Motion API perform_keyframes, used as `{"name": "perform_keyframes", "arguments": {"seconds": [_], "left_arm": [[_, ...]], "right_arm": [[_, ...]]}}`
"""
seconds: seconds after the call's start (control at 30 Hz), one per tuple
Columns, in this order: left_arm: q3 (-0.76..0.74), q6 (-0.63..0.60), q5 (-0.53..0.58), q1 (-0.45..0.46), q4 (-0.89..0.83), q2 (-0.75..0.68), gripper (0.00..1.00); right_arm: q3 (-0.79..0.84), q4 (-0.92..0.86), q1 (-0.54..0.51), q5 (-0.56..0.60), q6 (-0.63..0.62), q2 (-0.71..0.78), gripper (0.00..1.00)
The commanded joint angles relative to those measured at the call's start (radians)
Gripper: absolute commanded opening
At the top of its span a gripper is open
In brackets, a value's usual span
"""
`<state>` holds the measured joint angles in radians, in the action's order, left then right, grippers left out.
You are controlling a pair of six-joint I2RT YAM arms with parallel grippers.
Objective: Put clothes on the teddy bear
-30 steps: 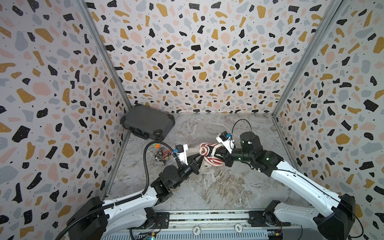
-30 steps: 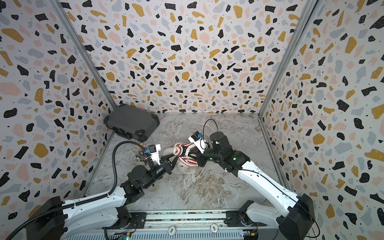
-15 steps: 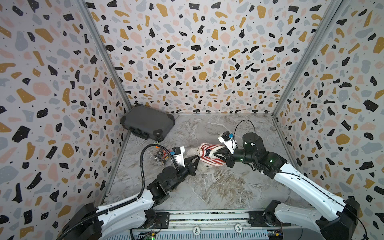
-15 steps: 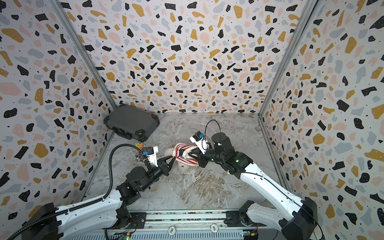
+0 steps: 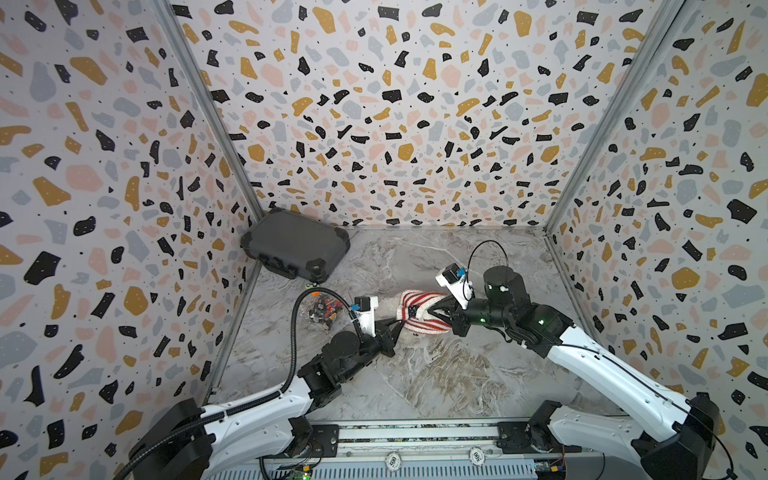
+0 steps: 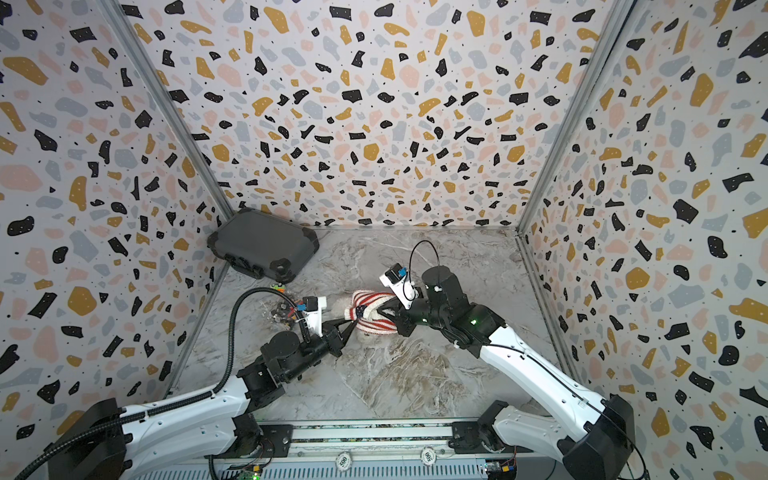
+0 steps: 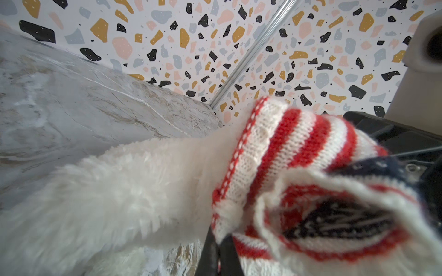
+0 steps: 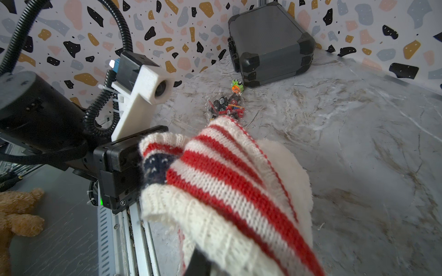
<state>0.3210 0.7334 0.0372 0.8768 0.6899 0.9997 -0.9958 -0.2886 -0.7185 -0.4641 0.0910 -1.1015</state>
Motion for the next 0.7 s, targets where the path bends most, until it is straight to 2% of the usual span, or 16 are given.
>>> {"name": "perform_keyframes", "arguments": {"seconds": [0.0, 0.37, 0.67], "left_arm": [[-0.010, -0.019, -0.048, -0.006, 0.089, 0.024, 0.00], [-0.017, -0.022, -0.061, -0.006, 0.130, 0.066, 0.00], [-0.025, -0.009, -0.074, -0.006, 0.186, 0.112, 0.00]], "right_arm": [[-0.018, -0.014, -0.006, -0.033, -0.012, -0.001, 0.08], [-0.038, -0.037, -0.009, -0.045, -0.018, -0.040, 0.29], [-0.014, -0.023, -0.009, -0.009, -0.013, -0.067, 0.25]]}}
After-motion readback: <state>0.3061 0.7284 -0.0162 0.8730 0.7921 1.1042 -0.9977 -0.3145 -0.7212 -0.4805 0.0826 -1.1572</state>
